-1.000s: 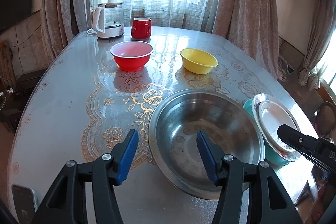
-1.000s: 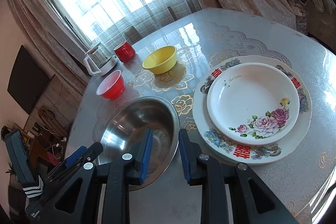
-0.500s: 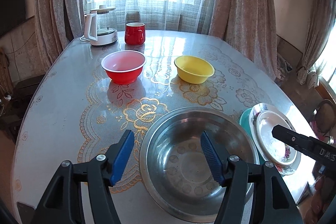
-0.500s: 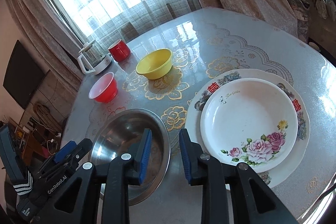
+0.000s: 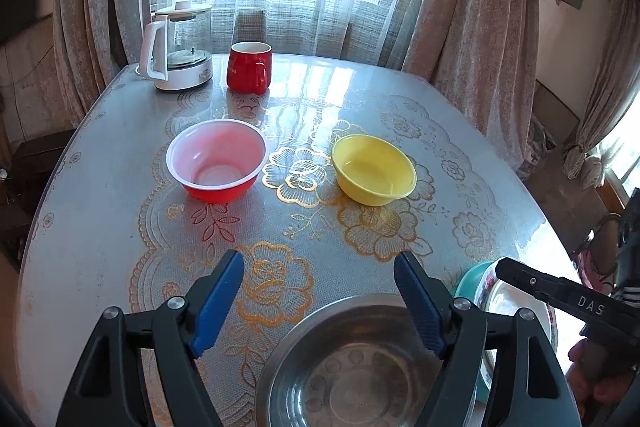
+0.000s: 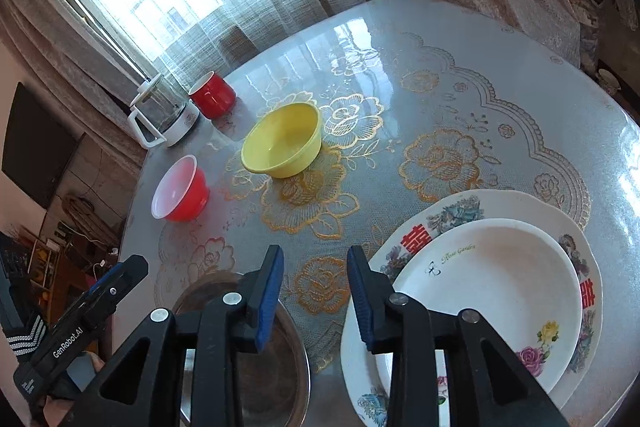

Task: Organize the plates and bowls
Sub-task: 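Move both grippers to the yellow bowl and pinch its rim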

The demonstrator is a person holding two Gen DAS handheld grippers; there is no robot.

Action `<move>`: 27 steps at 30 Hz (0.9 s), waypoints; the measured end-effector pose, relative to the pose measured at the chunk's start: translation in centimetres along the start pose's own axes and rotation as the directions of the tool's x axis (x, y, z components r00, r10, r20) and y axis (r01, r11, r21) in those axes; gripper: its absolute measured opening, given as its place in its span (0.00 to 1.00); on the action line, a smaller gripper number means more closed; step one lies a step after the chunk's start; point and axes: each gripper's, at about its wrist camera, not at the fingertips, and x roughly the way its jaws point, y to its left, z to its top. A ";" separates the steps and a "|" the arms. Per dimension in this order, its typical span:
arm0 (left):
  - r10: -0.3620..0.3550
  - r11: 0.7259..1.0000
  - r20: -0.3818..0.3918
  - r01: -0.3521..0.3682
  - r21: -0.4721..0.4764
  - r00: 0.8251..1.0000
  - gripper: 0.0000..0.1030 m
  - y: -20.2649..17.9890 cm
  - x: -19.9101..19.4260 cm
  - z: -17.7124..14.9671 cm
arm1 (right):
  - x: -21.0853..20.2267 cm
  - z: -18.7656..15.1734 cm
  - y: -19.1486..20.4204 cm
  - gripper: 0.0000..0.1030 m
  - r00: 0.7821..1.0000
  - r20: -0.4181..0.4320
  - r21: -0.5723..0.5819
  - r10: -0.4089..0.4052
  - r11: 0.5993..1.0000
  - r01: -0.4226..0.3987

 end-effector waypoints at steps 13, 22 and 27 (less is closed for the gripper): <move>-0.050 0.997 -0.076 0.046 -0.057 0.996 0.81 -0.1 6.8 5.2 | 6.4 5.7 -0.5 0.38 0.996 -0.089 0.081 0.012 0.997 -0.005; -0.166 0.976 -0.130 0.144 -0.164 0.978 0.71 0.1 11.8 7.4 | 10.7 9.3 -1.6 0.38 0.993 -0.102 0.214 0.062 0.976 -0.039; -0.171 0.980 -0.175 0.148 -0.136 0.970 0.61 -0.9 14.4 8.3 | 13.3 10.4 -1.9 0.38 0.989 -0.135 0.242 0.057 0.970 -0.023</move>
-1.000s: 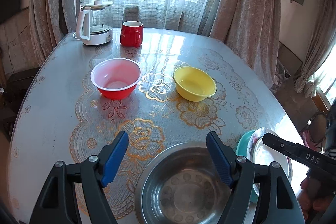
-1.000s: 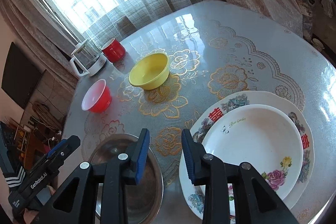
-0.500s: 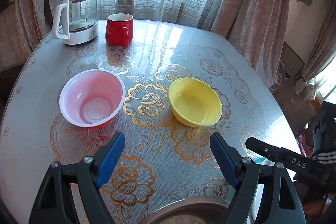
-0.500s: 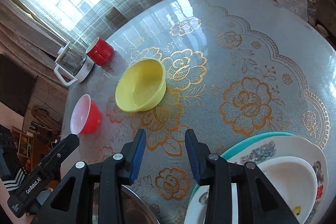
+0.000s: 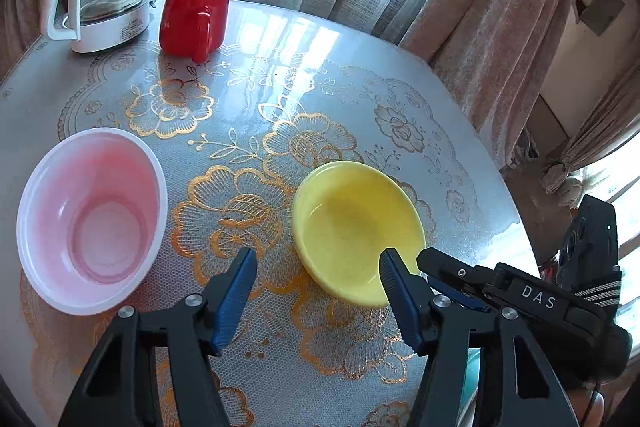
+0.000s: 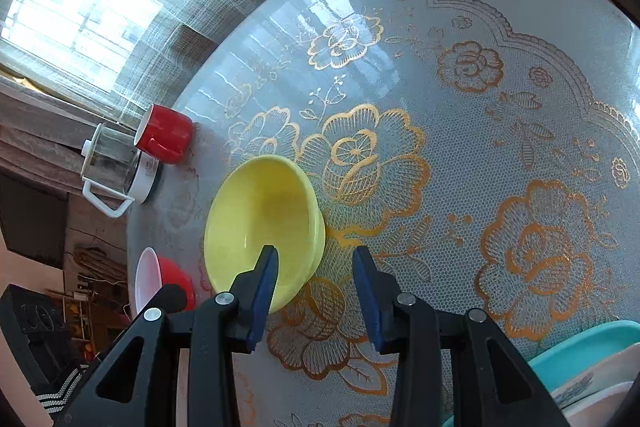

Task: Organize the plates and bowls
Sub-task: 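Move both grippers to the yellow bowl and pinch its rim, then lift the yellow bowl with both grippers and lower it into the steel bowl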

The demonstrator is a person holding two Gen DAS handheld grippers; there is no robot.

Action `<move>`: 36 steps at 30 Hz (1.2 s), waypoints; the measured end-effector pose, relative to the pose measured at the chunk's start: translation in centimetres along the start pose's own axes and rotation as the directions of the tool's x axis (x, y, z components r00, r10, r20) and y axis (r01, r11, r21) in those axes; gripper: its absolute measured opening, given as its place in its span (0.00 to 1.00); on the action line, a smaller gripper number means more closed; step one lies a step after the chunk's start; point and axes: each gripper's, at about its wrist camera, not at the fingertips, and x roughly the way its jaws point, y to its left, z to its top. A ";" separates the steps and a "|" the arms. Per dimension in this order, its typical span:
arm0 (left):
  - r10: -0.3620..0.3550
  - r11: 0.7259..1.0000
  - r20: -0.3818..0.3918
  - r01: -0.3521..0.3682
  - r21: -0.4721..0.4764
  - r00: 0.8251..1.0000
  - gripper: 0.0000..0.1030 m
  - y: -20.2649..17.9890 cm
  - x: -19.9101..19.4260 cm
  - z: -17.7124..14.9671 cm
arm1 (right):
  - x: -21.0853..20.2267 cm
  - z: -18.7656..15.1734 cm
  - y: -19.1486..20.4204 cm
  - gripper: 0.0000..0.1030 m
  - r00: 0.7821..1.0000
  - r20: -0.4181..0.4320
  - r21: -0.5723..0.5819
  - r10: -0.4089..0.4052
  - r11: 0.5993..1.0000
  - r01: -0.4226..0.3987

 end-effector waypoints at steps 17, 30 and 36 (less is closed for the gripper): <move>0.036 0.998 -0.047 -0.033 0.061 0.998 0.16 0.0 3.2 -0.9 | 3.6 0.3 0.3 0.15 0.998 -0.054 -0.005 0.030 1.000 -0.031; 0.032 0.995 0.013 -0.033 0.094 0.999 0.13 -0.8 -0.3 -3.4 | 0.9 -2.4 0.2 0.12 0.999 -0.049 -0.009 0.021 1.000 -0.021; 0.029 0.993 0.064 -0.035 0.109 0.998 0.13 -1.2 -3.2 -5.1 | -1.2 -4.0 1.0 0.12 0.999 -0.028 -0.031 0.034 0.999 -0.035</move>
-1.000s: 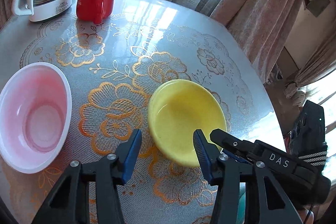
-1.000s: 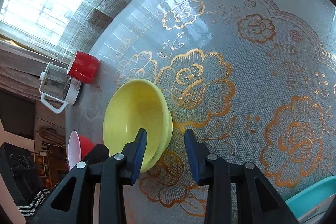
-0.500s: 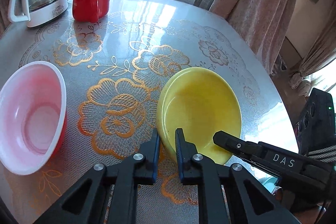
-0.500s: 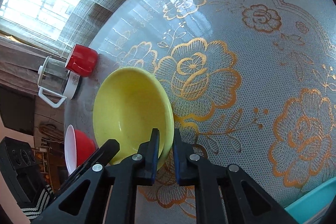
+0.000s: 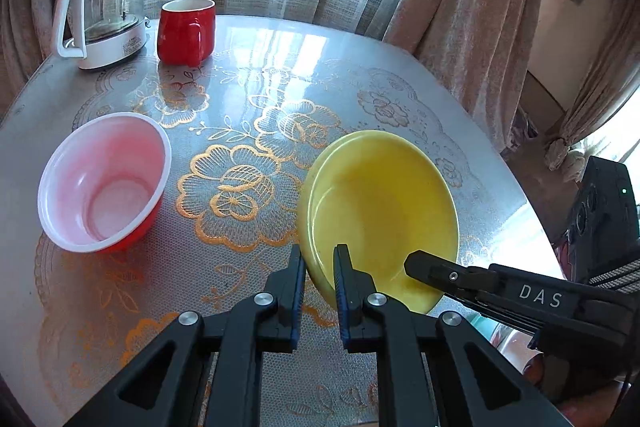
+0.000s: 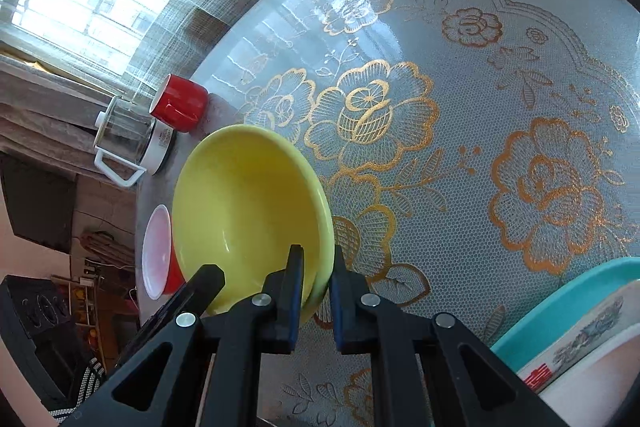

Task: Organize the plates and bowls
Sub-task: 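Lift the yellow bowl with both grippers and lower it into the steel bowl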

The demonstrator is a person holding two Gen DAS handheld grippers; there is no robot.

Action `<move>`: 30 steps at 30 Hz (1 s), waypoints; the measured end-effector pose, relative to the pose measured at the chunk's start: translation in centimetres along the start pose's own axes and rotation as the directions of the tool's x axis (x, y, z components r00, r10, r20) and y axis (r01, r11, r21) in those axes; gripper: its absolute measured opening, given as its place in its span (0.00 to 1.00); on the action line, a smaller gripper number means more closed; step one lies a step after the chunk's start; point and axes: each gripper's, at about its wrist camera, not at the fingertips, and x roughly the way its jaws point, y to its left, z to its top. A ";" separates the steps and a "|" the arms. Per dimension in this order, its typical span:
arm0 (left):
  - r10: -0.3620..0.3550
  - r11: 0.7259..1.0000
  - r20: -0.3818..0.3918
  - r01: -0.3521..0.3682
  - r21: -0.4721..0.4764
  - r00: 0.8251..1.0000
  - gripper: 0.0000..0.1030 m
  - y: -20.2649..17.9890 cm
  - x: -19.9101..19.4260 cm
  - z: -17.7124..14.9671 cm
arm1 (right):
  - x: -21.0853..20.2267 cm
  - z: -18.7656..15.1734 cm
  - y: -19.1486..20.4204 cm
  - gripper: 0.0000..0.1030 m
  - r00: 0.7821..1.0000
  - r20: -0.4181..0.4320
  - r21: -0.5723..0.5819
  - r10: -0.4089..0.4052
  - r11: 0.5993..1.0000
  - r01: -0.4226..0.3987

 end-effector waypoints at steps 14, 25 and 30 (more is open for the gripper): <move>-0.005 0.999 0.125 0.000 0.038 0.992 0.14 -1.3 -7.1 -4.2 | -7.0 -5.8 1.6 0.12 0.995 0.097 -0.097 0.019 0.995 -0.009; -0.023 1.000 0.177 0.022 0.010 0.984 0.14 0.2 -11.5 -9.4 | -9.6 -11.3 2.7 0.12 0.989 0.139 -0.164 0.058 0.986 -0.035; -0.037 0.999 0.187 0.038 -0.003 0.982 0.13 0.9 -12.7 -11.6 | -10.0 -13.5 2.5 0.12 0.987 0.140 -0.162 0.084 0.985 -0.061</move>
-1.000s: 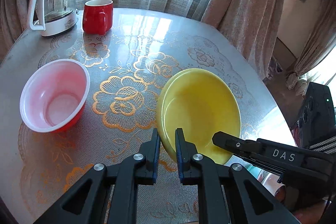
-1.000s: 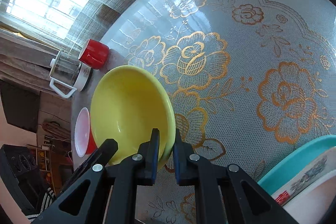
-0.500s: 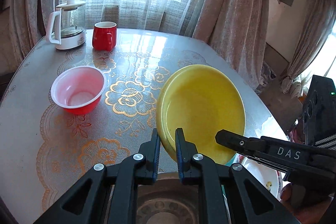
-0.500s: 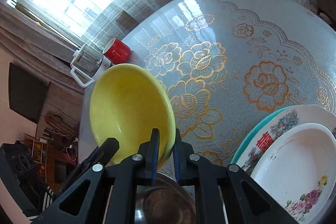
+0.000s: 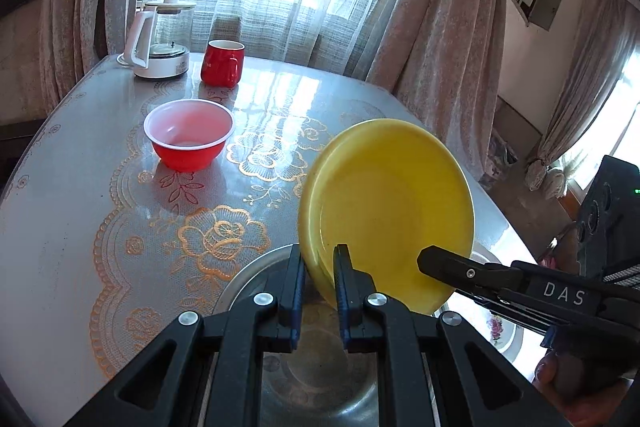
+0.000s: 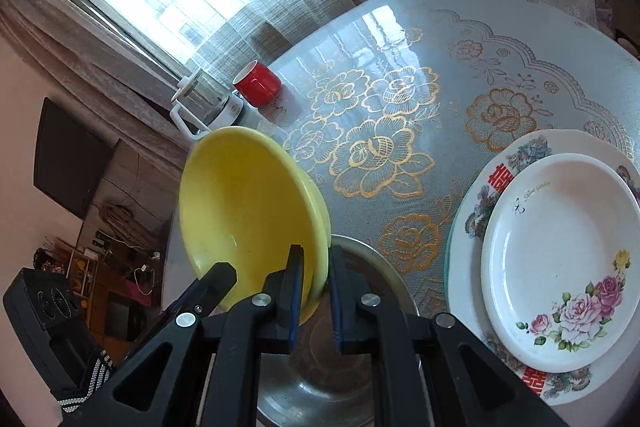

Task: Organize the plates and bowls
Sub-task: 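Lift the yellow bowl with both grippers and lower it into the steel bowl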

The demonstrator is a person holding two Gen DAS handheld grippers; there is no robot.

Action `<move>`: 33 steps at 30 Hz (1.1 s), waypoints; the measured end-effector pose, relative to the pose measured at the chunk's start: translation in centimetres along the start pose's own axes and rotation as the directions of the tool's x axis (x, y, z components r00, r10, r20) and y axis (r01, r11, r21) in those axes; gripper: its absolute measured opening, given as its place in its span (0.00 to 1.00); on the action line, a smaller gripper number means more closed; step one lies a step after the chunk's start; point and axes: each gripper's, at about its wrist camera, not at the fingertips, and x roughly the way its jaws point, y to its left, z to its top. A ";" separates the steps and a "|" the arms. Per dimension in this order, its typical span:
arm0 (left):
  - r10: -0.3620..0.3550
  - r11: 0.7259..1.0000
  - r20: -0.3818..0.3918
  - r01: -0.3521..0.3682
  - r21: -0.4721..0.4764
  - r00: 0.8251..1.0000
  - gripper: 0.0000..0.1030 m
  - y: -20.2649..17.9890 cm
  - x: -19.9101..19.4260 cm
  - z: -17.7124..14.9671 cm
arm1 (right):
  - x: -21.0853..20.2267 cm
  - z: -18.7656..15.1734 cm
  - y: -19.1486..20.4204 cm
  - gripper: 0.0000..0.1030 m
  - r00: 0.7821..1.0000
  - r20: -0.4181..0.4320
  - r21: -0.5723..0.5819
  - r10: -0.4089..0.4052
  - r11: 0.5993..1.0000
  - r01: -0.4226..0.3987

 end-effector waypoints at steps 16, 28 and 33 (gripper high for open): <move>-0.018 1.000 -0.022 0.018 0.019 1.000 0.13 1.1 -1.5 -4.1 | -1.3 -5.4 -0.8 0.12 1.000 0.006 0.041 -0.004 0.999 0.004; 0.018 0.998 -0.053 -0.014 0.068 0.998 0.13 0.9 -1.0 -5.7 | 0.3 -6.7 -1.9 0.14 0.999 -0.044 0.093 -0.010 0.996 0.014; 0.035 0.997 -0.067 -0.031 0.064 0.997 0.13 1.2 -0.4 -6.0 | 0.2 -6.9 -2.1 0.14 0.998 -0.052 0.101 -0.026 0.994 0.032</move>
